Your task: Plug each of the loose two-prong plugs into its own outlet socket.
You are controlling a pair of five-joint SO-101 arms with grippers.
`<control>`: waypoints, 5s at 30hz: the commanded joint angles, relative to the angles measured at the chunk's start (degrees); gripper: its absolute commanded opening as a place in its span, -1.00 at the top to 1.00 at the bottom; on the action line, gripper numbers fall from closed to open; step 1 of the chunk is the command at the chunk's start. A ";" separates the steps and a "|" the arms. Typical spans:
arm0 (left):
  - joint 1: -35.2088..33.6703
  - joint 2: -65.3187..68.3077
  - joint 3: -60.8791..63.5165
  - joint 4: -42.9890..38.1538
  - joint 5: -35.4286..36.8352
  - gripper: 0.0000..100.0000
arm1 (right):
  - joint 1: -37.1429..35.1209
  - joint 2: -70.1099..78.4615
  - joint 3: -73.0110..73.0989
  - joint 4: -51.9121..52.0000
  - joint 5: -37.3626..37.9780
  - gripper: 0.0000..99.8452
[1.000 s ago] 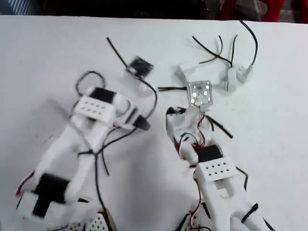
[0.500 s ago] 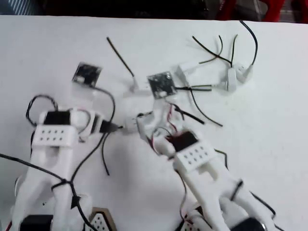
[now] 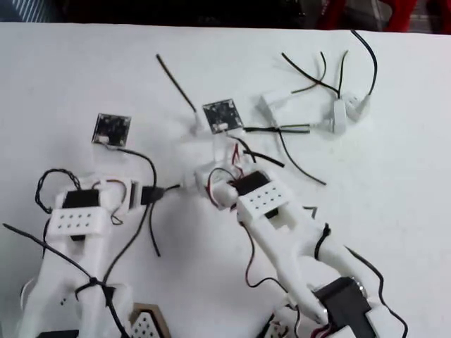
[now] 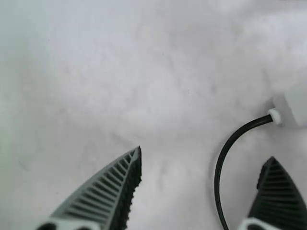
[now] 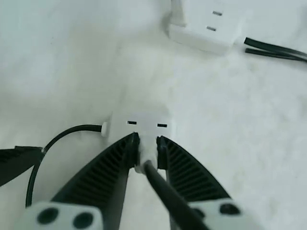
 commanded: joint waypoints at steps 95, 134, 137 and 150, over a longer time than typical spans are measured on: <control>4.00 -1.98 7.91 -15.47 0.18 0.70 | 20.53 -14.37 -13.10 37.32 30.07 0.96; 14.37 -47.16 35.25 -14.95 -3.43 0.95 | 20.35 -89.01 53.80 27.12 18.64 0.96; 15.16 -50.42 35.16 -11.08 -3.16 0.95 | 20.44 -87.60 53.80 30.90 18.64 0.96; 15.34 -51.82 35.16 4.22 -3.34 0.95 | 20.26 -87.60 53.80 38.46 18.64 0.96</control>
